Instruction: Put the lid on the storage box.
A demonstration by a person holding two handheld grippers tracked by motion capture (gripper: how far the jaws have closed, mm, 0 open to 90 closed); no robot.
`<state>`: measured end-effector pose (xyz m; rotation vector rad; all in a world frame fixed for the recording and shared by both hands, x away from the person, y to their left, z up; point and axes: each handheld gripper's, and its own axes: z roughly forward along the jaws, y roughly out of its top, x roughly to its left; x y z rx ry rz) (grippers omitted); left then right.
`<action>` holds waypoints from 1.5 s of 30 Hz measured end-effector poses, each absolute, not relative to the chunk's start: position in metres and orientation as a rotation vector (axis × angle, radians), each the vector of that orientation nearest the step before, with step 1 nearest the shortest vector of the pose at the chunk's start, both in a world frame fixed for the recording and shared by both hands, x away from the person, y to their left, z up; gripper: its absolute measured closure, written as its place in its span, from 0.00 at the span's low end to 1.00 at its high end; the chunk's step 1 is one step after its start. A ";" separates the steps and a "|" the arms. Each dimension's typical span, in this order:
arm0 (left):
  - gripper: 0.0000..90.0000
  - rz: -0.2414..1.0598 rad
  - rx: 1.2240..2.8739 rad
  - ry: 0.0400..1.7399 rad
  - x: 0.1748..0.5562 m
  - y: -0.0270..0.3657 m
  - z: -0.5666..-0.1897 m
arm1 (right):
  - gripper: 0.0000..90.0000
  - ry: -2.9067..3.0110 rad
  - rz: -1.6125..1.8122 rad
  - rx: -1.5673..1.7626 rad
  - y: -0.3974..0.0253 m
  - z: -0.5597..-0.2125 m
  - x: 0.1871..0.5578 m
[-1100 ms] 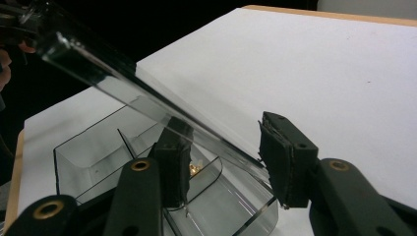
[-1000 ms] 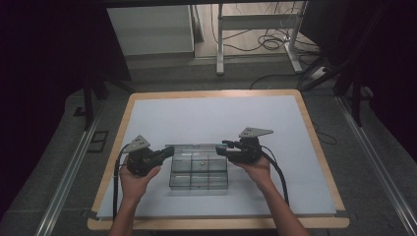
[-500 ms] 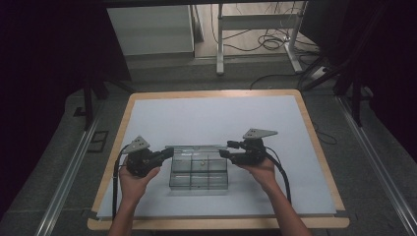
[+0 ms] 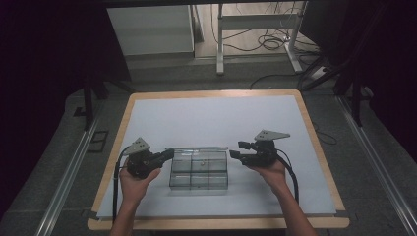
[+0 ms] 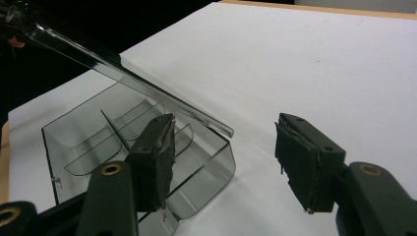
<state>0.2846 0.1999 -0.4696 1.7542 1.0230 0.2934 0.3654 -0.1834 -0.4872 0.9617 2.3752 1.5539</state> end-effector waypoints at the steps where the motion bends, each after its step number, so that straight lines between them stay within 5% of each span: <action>1: 0.99 0.292 1.752 1.024 0.284 0.200 -0.469 | 0.44 2.374 1.552 0.969 -0.184 -0.487 0.365; 45: 1.00 0.272 1.801 0.995 0.259 0.199 -0.484 | 0.42 2.370 1.516 1.054 -0.199 -0.505 0.368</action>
